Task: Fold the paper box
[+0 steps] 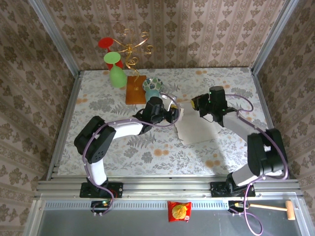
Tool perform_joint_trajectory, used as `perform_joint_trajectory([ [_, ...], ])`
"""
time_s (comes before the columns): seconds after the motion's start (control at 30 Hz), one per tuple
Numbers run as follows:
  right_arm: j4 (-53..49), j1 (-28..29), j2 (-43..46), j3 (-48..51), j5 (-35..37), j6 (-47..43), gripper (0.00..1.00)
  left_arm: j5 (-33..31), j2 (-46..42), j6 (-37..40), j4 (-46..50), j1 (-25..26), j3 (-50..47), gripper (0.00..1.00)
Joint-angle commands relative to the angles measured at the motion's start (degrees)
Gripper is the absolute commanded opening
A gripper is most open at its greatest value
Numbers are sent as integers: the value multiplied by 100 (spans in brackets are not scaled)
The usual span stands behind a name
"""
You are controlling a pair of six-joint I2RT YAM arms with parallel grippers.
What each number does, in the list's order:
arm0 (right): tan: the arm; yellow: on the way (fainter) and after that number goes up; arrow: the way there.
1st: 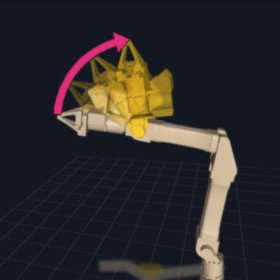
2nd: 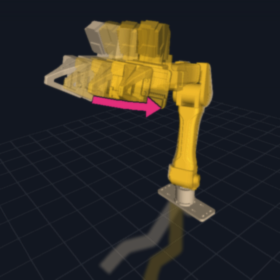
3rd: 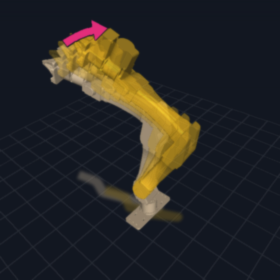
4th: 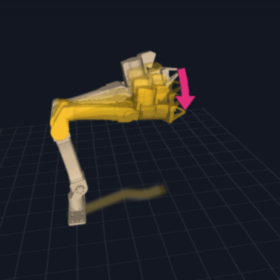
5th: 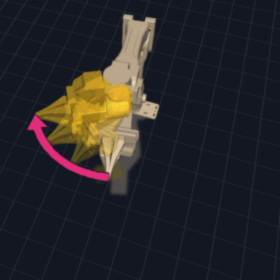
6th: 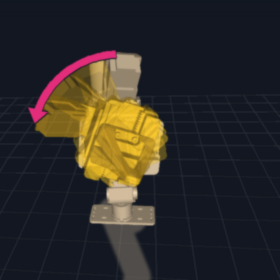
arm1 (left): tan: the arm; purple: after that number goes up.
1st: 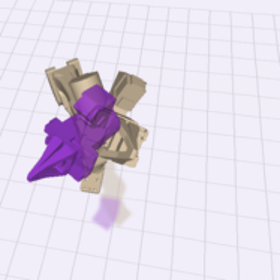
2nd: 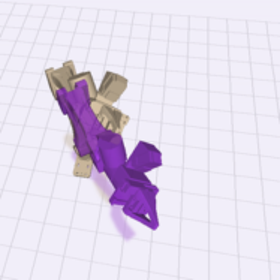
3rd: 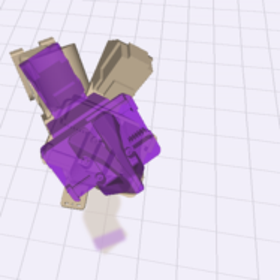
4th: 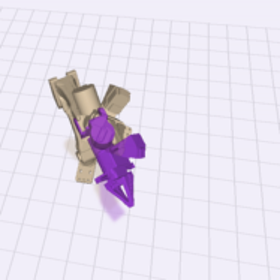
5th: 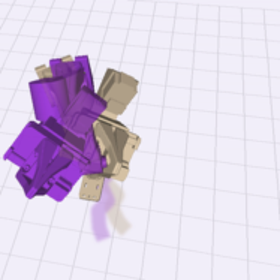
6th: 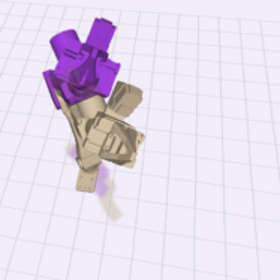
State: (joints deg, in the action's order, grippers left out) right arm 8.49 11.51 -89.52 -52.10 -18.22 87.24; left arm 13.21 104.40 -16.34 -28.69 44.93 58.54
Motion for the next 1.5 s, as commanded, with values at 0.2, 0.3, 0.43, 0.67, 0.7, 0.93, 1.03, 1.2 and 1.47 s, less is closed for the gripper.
perform_joint_trajectory([
  [0.2, 290, 63, -649, -28, 98, -3, 0, 33, 358, -111, -192, -147, 254, 30],
  [0.3, 378, 60, -576, 120, 90, -32, 0, 71, 482, -150, -321, -175, 305, 30],
  [0.43, 725, 47, -380, 464, 172, -18, 0, 134, 531, -190, -404, -160, 305, 29],
  [0.67, 1418, -99, -63, 878, 266, 57, 0, 33, 108, -310, -554, -96, -41, 31],
  [0.7, 1475, -127, -25, 894, 258, 37, 0, 32, 24, -369, -570, -98, -64, 32],
  [0.93, 1655, -255, 118, 977, 195, 30, 0, -185, -403, -1618, 688, -306, 721, 33],
  [1.03, 1801, -263, 133, 1050, 189, 49, 0, -278, -378, -2270, 1579, -361, 1327, 28],
  [1.2, 1977, -272, 54, 1061, 152, 60, 0, -438, -18, -2846, 3620, -406, 2742, 14],
  [1.47, 1999, -264, 48, 1061, 139, 56, 0, 9, 457, -4032, 4033, -287, 3599, 9],
])
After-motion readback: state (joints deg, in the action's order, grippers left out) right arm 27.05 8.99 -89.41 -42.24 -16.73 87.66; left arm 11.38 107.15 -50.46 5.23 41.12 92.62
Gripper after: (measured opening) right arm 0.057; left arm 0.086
